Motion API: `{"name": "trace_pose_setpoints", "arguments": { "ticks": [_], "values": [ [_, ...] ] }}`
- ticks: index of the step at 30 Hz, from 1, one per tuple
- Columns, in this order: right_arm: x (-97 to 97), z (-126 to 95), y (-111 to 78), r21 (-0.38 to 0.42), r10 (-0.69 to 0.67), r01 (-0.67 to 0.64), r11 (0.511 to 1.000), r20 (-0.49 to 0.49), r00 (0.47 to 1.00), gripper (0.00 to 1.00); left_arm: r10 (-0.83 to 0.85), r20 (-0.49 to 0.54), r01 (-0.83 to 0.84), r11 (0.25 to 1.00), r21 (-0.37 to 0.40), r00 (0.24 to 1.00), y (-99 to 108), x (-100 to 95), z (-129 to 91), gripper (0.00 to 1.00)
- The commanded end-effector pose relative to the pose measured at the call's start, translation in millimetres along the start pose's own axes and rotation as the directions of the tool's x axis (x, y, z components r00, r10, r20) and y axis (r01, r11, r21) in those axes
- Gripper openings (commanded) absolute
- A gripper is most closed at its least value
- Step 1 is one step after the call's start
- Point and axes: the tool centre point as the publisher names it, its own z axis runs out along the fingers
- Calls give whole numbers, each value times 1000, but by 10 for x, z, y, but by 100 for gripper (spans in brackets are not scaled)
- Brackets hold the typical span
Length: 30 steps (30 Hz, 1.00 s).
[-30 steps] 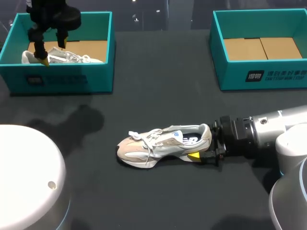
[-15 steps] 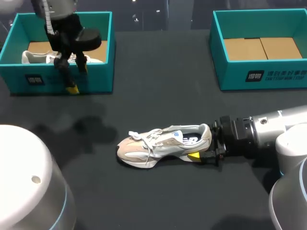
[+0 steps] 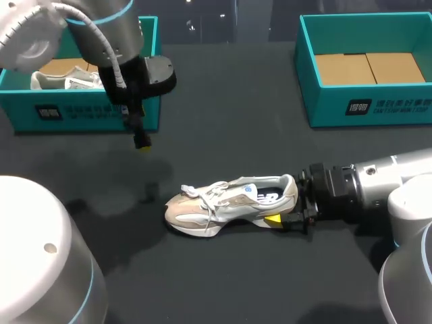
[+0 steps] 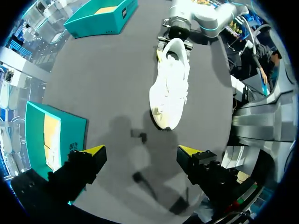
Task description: Take the shoe out of the shoebox, open the shoe tongue, remove and reinsert the insole, then place the shoe into the shoebox
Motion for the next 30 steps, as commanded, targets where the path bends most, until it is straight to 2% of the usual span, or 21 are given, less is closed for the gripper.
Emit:
{"name": "trace_pose_setpoints", "arguments": {
  "ticks": [1,3,6,10,13,16,17,28,30],
  "values": [
    [9,-1,-4,3,0,0,1000,1,1000,0,1,107,-2,1000,13,994,80,86,-7,100],
    [9,-1,-4,3,0,0,1000,1,1000,0,1,107,-2,1000,13,994,80,86,-7,100],
    [9,-1,-4,3,0,0,1000,1,1000,0,-66,22,64,996,58,998,10,207,-16,100],
    [9,-1,-4,3,0,0,1000,1,1000,0,-236,-99,238,971,5,967,-196,272,16,100],
    [9,-1,-4,3,0,0,1000,1,1000,0,-373,-66,363,924,-123,926,-379,347,99,100],
    [9,-1,-4,3,0,0,1000,1,1000,0,-572,77,570,779,-261,817,-537,444,199,100],
    [9,-1,-4,3,0,0,1000,1,1000,0,-579,166,602,771,-207,798,-561,487,200,100],
    [9,-1,-4,3,0,0,1000,1,1000,0,-579,166,602,771,-207,798,-561,487,200,100],
    [9,-1,-4,3,0,0,1000,1,1000,0,-611,125,621,746,-239,782,-609,516,221,100]
  ]
}}
